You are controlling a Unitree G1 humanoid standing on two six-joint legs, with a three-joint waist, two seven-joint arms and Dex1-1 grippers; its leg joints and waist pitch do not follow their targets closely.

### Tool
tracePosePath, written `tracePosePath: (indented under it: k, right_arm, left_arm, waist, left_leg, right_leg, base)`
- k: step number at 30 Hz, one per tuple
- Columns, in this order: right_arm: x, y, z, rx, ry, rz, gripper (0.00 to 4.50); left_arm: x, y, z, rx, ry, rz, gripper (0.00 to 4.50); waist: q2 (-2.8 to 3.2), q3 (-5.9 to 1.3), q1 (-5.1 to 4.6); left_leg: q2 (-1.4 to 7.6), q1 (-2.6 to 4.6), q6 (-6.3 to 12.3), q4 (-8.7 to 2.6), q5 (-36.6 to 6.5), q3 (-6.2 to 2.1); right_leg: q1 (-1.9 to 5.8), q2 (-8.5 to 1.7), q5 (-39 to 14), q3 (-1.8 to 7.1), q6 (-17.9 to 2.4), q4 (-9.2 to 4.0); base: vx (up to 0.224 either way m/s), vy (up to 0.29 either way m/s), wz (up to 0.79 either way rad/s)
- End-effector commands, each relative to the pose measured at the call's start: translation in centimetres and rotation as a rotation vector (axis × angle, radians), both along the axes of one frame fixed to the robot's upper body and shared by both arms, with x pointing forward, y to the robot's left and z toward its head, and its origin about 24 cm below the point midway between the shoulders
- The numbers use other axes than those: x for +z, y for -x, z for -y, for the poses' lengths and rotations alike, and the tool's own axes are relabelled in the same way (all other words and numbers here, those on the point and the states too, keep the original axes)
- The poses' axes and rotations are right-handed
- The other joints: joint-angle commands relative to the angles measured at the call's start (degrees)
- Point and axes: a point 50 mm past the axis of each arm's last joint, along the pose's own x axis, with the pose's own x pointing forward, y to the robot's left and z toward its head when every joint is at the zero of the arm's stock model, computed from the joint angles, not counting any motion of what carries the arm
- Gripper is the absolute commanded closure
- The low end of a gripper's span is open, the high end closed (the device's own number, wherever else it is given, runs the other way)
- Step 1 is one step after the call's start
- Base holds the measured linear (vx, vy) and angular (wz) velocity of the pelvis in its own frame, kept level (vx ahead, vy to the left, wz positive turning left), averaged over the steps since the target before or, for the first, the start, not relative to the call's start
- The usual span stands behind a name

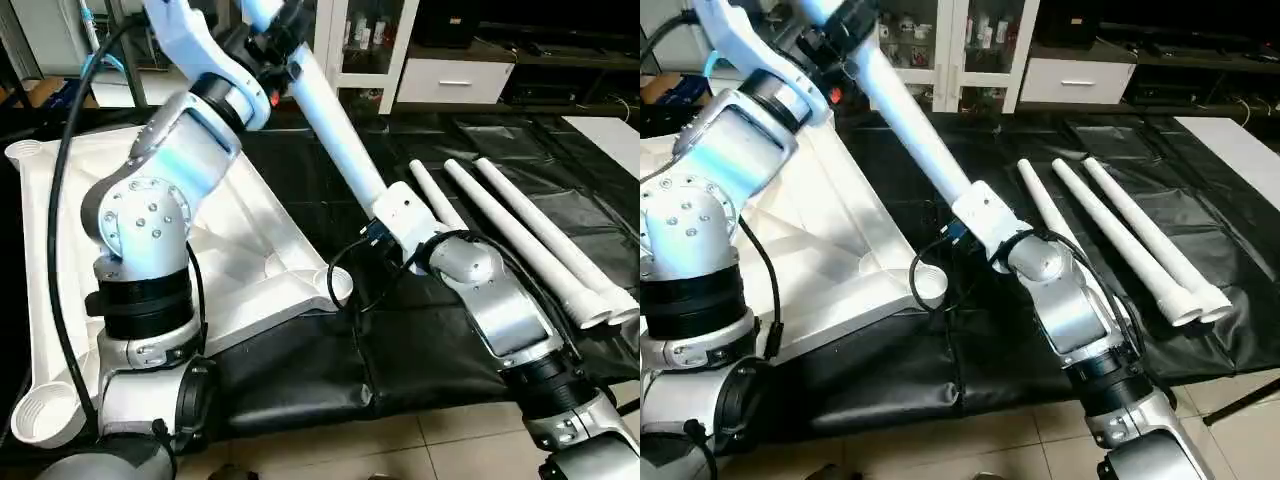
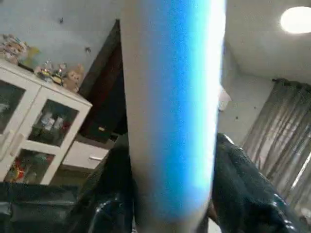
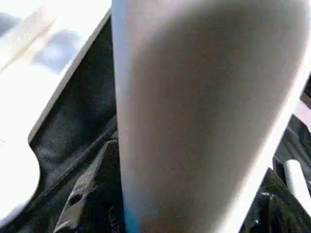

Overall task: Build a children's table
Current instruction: Pick table leg

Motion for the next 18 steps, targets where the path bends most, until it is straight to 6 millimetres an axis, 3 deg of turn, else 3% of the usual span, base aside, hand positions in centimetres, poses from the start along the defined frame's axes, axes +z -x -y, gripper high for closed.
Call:
tracePosePath:
  k: [1, 4, 5, 7, 9, 12, 14, 18]
  right_arm:
    - [1.0, -0.5, 0.8, -0.047, -0.024, 0.045, 2.59]
    - [1.6, -0.9, 1.3, -0.095, -0.084, 0.064, 2.59]
    - [1.6, -1.0, 1.5, -0.103, -0.092, 0.061, 2.59]
    - [1.5, -1.1, 1.8, -0.114, -0.107, 0.053, 2.59]
    - [1.5, -1.2, 1.9, -0.121, -0.122, 0.051, 2.59]
    - [2.9, -1.7, 3.1, -0.165, -0.435, 0.062, 2.59]
    - [3.5, -1.5, 3.3, -0.11, -0.54, 0.064, 2.59]
    - [4.9, 0.4, 3.2, 0.131, -0.741, 0.038, 2.59]
  left_arm:
    - [0.8, 0.4, 0.2, -0.006, -0.013, 0.039, 1.97]
    - [0.8, 1.0, 0.7, -0.073, -0.005, 0.063, 1.83]
    - [0.9, 1.3, 1.0, -0.107, 0.009, 0.073, 1.72]
    - [1.2, 1.9, 1.5, -0.151, 0.003, 0.107, 1.54]
    - [1.2, 2.2, 1.7, -0.172, 0.003, 0.124, 1.5]
    - [1.0, 3.3, 1.1, -0.28, 0.082, 0.164, 1.5]
    - [0.8, 3.4, 0.6, -0.287, 0.09, 0.173, 1.5]
    - [-0.8, 2.8, -1.3, -0.198, 0.026, 0.134, 1.5]
  waist:
    - [0.5, -4.05, -0.08]
    - [0.52, -4.12, -0.01]
    - [0.03, -4.1, -0.06]
    - [0.31, -4.06, 0.12]
    - [0.12, -4.02, 0.09]
    - [0.11, -4.02, -0.03]
    - [0.16, -4.13, -0.05]
    - [0.26, -4.12, -0.14]
  left_leg:
    - [2.66, 2.03, -4.67, -4.21, -14.8, -1.72]
    - [2.7, 2.12, -4.72, -4.2, -14.3, -1.69]
    - [2.73, 2.06, -4.62, -4.22, -14.2, -1.57]
    - [2.71, 2.08, -4.57, -4.17, -13.9, -1.54]
    - [2.63, 1.99, -4.34, -4.12, -14.1, -1.46]
    - [2.57, 1.95, -4.08, -4.08, -14.9, -1.4]
    - [2.67, 1.98, -3.54, -4.15, -14.8, -1.44]
    - [2.8, 1.8, -2.31, -4.33, -13.3, -1.54]
  right_leg:
    - [1.95, -3.59, -11.9, 2.36, -8.0, -4.46]
    - [1.9, -3.59, -11.0, 2.35, -8.3, -4.33]
    - [1.94, -3.56, -10.5, 2.36, -8.6, -4.35]
    - [1.96, -3.67, -10.5, 2.37, -8.8, -4.27]
    - [1.99, -3.69, -11.4, 2.39, -8.7, -4.39]
    - [1.89, -3.84, -12.9, 2.45, -8.4, -4.56]
    - [1.89, -3.44, -12.1, 2.26, -8.1, -4.41]
    - [2.19, -3.43, -10.5, 2.26, -7.5, -4.29]
  base:
    - [0.0, 0.0, 0.0]
    - [0.0, 0.0, 0.0]
    - [0.0, 0.0, 0.0]
    - [0.0, 0.0, 0.0]
    - [0.0, 0.0, 0.0]
    - [0.0, 0.0, 0.0]
    - [0.0, 0.0, 0.0]
    - [0.0, 0.0, 0.0]
